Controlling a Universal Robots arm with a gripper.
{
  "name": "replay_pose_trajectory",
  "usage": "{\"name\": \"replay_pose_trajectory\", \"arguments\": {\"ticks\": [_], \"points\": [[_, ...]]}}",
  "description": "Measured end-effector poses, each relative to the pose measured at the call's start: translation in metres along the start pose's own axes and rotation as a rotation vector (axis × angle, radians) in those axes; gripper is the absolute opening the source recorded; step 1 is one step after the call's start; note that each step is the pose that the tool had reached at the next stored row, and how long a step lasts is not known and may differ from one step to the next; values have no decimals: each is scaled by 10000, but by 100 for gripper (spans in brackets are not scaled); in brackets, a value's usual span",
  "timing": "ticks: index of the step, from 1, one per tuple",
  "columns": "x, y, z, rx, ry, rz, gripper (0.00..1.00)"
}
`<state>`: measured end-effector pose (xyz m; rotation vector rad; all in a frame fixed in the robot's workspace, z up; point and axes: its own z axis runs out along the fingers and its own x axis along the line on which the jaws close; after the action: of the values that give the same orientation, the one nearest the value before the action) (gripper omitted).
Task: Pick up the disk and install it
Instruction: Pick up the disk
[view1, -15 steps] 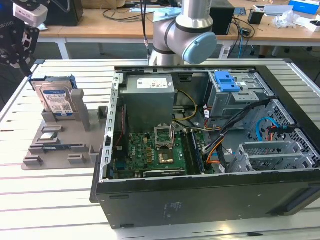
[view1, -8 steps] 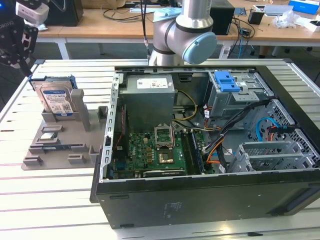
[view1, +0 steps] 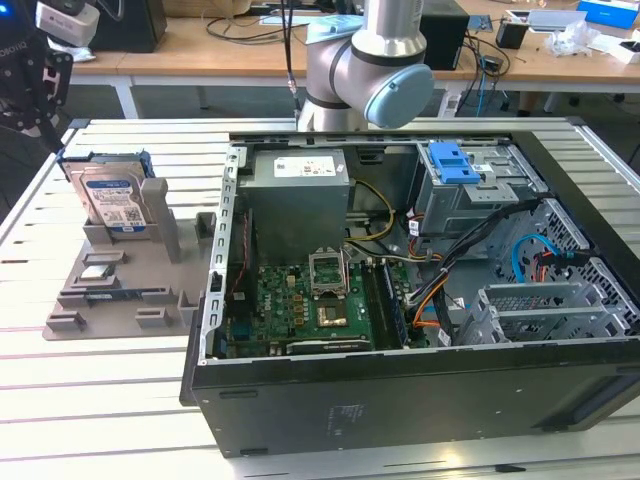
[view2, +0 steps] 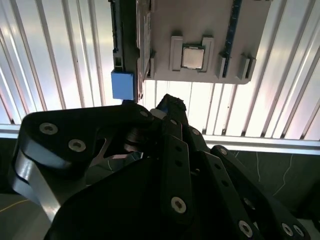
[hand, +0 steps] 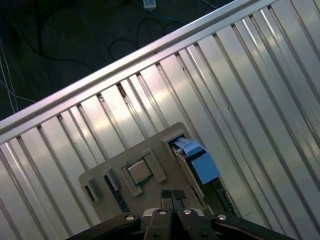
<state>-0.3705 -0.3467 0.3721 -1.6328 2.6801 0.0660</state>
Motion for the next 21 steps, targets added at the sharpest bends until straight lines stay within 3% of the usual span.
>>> {"name": "replay_pose_trajectory", "arguments": {"ticks": [8, 12, 16, 18, 21], "points": [[0, 0, 0, -26, 43, -1158, 11], [0, 0, 0, -49, 76, -2111, 11], [-1, 0, 0, -64, 97, -2739, 11], [-1, 1, 0, -78, 118, -3338, 11], [-2, 1, 0, -81, 122, -3455, 11]]}}
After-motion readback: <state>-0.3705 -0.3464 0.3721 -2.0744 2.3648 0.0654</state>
